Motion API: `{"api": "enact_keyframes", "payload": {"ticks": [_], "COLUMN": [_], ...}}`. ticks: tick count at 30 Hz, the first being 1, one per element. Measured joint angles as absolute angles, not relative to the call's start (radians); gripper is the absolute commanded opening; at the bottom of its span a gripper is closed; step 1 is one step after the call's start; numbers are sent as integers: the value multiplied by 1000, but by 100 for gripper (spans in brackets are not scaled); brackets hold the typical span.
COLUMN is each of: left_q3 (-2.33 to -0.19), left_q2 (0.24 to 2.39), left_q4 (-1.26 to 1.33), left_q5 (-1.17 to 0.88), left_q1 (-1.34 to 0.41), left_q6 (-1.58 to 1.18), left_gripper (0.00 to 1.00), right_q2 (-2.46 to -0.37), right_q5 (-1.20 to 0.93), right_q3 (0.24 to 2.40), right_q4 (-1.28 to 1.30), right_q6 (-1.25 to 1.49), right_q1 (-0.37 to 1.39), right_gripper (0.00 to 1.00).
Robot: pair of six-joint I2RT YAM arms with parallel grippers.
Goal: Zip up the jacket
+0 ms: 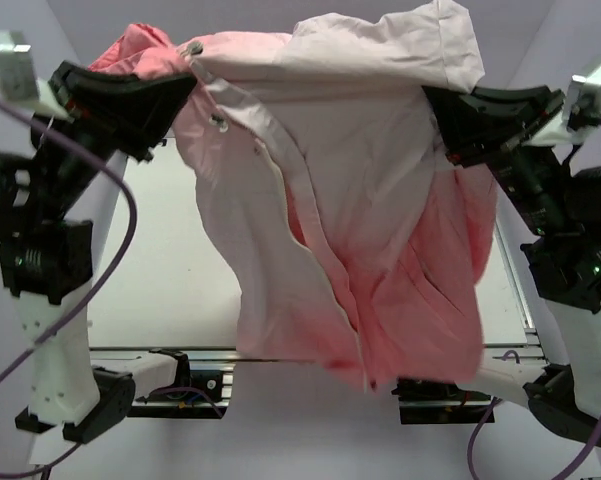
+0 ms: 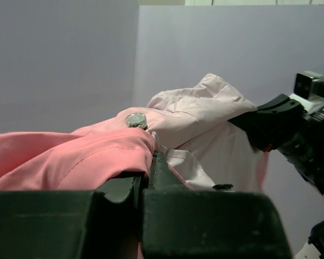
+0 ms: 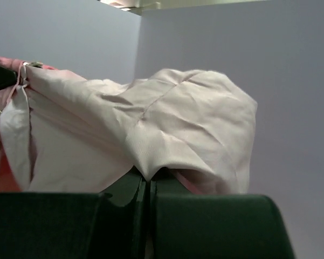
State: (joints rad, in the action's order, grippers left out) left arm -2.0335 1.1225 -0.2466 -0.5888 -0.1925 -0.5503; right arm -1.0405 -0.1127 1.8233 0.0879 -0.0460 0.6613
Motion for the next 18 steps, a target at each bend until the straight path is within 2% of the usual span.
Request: {"api": "enact_keyframes", "payload": {"ticks": [5,9,11,12,13,14,15,16,17,18], "left_q3": [-2103,-2102,-2103,-2103,-2106,-2127,-2170,-2236,-2310,-2365], "left_q2": [1279,1441,1560,1618,1697,1775,1878,2000,2113,2202], "left_q4": [-251,-236,-219,-212,-209,-218,-234,-260,-290,-316], "left_q5": [-540,-469,-434,-423,-417,-410,-386,-339,-302,-276], "left_q1": [-192,-192,-193,-193,-195,-198,-202,-199,-187,-176], "left_q6": [-551,-544,-536,-533,-530,-523,-504,-485,-472,-462], "left_gripper": [0,0,0,7,21,42,95,98,98,98], "right_q2": [-1158,-1252,-1317,-1345,-1380,-1415,-1456,-1502,-1545,-1593], "right_q5": [84,269,270,239,203,179,174,190,202,208], "right_q3": [1894,1793,1728,1687,1636,1591,1540,1485,1449,1433], "right_q4": [94,29,21,13,1,-12,-27,-22,-9,15], "right_q6": [-120,-160,-104,-59,-11,28,59,78,96,108], "right_q1": [659,625,542,493,442,407,378,347,318,297], "right_gripper": [0,0,0,0,0,19,34,54,80,87]}}
